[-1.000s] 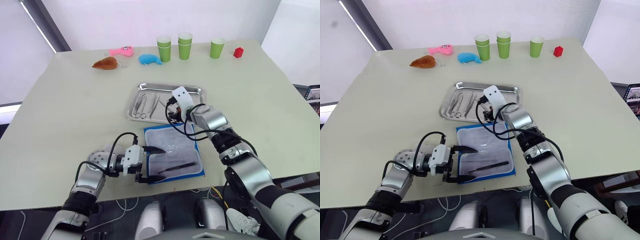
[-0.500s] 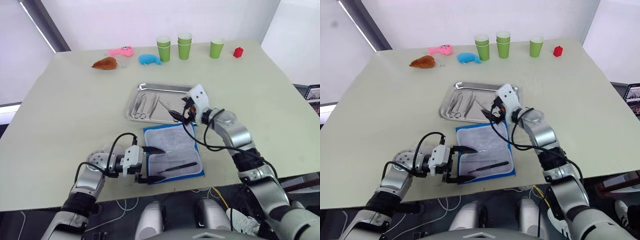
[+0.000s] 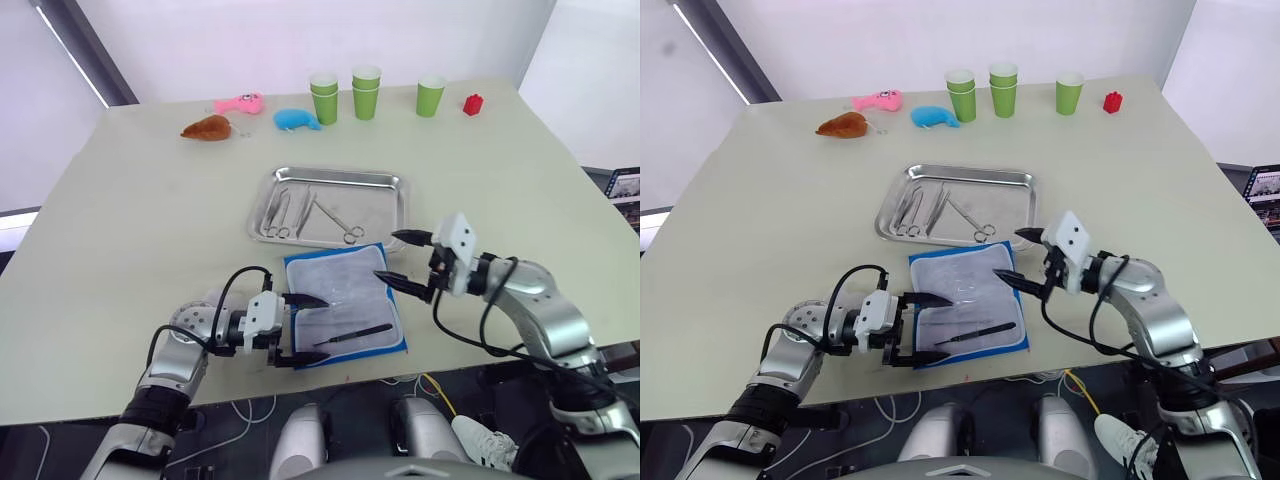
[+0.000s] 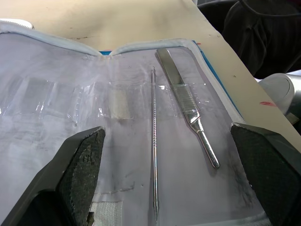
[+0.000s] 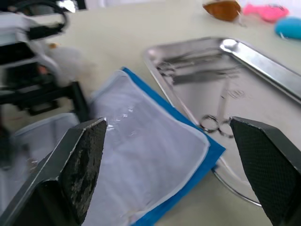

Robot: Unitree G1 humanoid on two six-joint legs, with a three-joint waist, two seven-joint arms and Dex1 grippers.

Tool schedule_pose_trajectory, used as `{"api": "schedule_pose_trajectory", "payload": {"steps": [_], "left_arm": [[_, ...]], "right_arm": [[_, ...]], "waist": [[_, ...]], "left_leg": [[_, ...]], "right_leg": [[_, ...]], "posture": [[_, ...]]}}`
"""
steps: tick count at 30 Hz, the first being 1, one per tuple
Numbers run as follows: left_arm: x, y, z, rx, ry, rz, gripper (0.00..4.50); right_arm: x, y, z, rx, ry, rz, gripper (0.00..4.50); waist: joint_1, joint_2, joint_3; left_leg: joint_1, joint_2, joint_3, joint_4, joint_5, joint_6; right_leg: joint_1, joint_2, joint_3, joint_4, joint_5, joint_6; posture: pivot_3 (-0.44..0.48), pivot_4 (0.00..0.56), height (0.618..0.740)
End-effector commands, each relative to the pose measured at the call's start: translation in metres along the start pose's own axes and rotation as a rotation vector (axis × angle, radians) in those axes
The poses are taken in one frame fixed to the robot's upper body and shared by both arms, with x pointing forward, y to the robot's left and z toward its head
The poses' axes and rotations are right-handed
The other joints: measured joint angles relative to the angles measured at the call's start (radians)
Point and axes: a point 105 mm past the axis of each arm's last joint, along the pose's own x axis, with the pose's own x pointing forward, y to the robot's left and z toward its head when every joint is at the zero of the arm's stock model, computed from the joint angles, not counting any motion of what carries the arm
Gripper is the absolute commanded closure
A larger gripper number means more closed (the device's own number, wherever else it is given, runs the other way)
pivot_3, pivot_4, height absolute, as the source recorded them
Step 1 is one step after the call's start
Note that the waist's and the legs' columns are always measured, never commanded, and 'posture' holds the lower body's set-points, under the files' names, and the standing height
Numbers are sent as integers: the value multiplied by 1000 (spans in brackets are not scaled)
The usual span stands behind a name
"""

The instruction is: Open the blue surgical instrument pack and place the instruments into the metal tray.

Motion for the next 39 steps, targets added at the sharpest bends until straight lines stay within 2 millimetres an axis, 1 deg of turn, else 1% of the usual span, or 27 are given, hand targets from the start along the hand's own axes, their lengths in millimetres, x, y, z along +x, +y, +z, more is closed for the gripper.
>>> {"api": "schedule_pose_trajectory", "payload": {"steps": [1, 7, 9, 12, 14, 16, 20, 23, 26, 31, 36, 39], "left_arm": [[2, -27, -39, -150, 121, -77, 0], [2, -28, -39, -148, 123, -88, 0], [2, -28, -39, -148, 124, -90, 0], [-1, -28, -40, -148, 131, -97, 0], [-2, -28, -41, -147, 135, -102, 0], [-4, -28, -42, -146, 137, -104, 0], [-5, -27, -42, -144, 139, -105, 0], [-6, -27, -42, -143, 139, -107, 0], [-6, -28, -42, -144, 138, -109, 0], [-6, -28, -42, -143, 139, -112, 0], [-6, -27, -41, -142, 138, -115, 0], [-5, -26, -40, -139, 138, -117, 0]], "right_arm": [[-25, 15, 23, -73, -80, 114, 156], [-69, 23, 30, -95, -55, 280, 156], [-83, 20, 38, -94, -52, 315, 156], [-109, 14, 49, -119, 14, 361, 156], [-122, 11, 55, -124, 48, 383, 156], [-130, 9, 60, -129, 71, 394, 156], [-138, 11, 64, -133, 101, 411, 156], [-139, 14, 65, -133, 106, 418, 156], [-134, 15, 62, -136, 106, 406, 156], [-111, 15, 43, -137, 139, 312, 156], [-79, 15, 27, -186, 149, 246, 156], [-60, 16, 21, -177, 133, 237, 156]], "waist": [[2, 0, 0], [8, -1, 1], [8, -1, 1], [13, -1, 2], [13, -2, 2], [12, -3, 2], [13, -1, 2], [12, -1, 2], [12, -1, 2], [11, -1, 1], [9, 0, 1], [10, 0, 1]], "left_leg": [[0, 0, 0, 0, 0, 0], [0, 0, 0, -1, 0, 0], [0, 1, 0, -1, 0, 0], [0, 1, 0, -1, 0, 0], [0, 1, 0, -1, 0, 0], [0, 1, 0, -2, 0, 0], [1, 1, 0, -5, 0, 0], [2, 1, 0, -6, 0, 0], [2, 1, 0, -6, 0, 0], [2, 2, 0, -6, 0, 0], [2, 2, 0, -6, 0, 0], [2, 2, 1, -6, 0, 0]], "right_leg": [[0, 0, 0, 0, 0, 0], [0, 1, 0, -2, 0, 0], [0, 1, 0, -2, 0, 0], [0, 1, 0, -2, 0, 0], [0, 1, 0, -4, 0, 0], [1, 1, 0, -5, 0, 0], [1, 2, 0, -5, 0, 0], [1, 2, 0, -5, 0, 0], [1, 2, 0, -5, 0, 0], [1, 3, 0, -5, 0, 0], [1, 3, 0, -5, 0, 0], [1, 3, 0, -5, 0, 0]], "posture": [[0, 150, 739], [0, 150, 739], [0, 150, 739], [0, 150, 739], [0, 150, 739], [0, 150, 739], [0, 150, 739], [0, 150, 739], [0, 150, 739], [0, 150, 739], [0, 150, 739], [0, 150, 739]]}}
